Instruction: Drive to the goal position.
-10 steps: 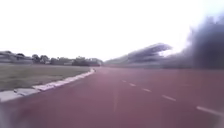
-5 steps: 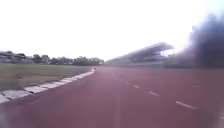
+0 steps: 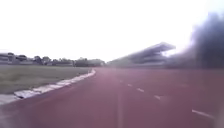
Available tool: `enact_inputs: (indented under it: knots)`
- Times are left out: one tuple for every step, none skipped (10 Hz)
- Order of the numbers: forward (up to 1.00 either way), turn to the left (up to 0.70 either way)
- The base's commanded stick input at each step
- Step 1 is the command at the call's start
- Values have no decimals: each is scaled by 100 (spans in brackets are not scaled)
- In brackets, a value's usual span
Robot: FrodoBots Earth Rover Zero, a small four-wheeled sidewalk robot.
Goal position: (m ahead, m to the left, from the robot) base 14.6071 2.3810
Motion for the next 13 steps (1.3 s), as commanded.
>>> enact_inputs:
  knots:
    - [70, 0]
    - [70, 0]
    - [70, 0]
    - [70, 0]
    - [70, 0]
    - [70, 0]
    - [70, 0]
    - [70, 0]
    - [70, 0]
    - [70, 0]
    - [70, 0]
    - [70, 0]
    - [70, 0]
